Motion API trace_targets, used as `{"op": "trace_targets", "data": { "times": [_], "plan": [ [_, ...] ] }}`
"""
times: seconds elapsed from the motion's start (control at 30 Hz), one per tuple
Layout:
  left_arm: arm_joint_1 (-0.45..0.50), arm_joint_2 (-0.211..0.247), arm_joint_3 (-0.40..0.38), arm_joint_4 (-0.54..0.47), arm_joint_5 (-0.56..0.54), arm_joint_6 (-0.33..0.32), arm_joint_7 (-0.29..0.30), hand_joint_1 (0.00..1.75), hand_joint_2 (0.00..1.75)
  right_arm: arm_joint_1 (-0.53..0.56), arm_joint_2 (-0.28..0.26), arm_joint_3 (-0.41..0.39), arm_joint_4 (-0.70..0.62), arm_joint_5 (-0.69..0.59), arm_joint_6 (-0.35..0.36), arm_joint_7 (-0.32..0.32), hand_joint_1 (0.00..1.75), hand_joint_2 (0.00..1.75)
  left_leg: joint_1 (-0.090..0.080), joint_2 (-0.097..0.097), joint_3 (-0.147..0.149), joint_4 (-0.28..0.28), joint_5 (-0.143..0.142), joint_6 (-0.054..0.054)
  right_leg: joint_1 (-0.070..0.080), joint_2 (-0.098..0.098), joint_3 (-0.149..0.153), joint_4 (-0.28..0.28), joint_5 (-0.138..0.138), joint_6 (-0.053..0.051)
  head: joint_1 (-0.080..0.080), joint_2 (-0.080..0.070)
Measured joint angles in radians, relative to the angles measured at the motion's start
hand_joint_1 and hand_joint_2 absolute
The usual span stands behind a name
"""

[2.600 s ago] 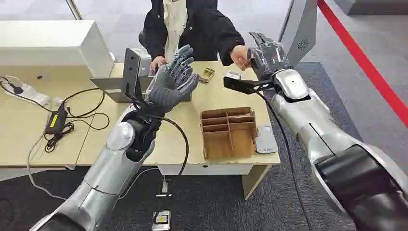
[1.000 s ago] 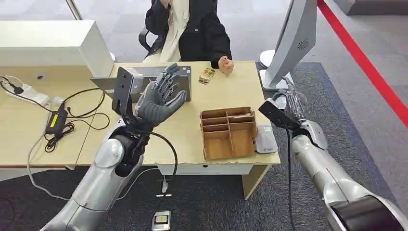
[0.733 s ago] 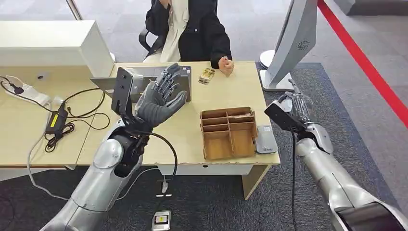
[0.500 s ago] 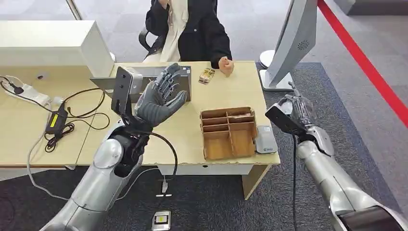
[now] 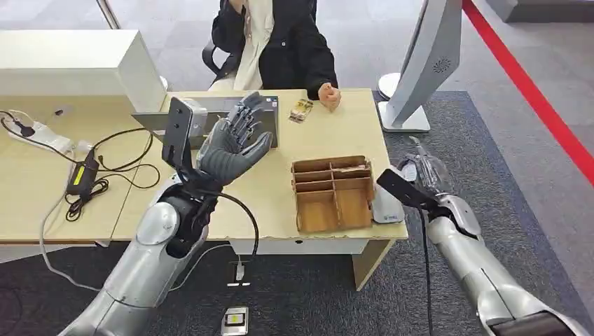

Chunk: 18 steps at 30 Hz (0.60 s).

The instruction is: Pass the card to the sensor for recognition and then transmit it.

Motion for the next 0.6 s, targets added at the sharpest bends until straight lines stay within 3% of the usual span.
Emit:
{"op": "trace_targets", "data": {
  "times": [0.6],
  "plan": [
    [0.005, 0.003, -0.001, 0.000, 0.014, -0.009, 0.004, 0.00, 1.75, 0.045, 0.001, 0.000, 0.022, 0.020, 0.016, -0.001, 1.75, 1.75, 0.000, 0.000, 0.000, 0.000, 0.000, 0.000, 0.000, 0.000, 0.000, 0.000, 0.000, 0.000, 0.000, 0.000]
  ]
}}
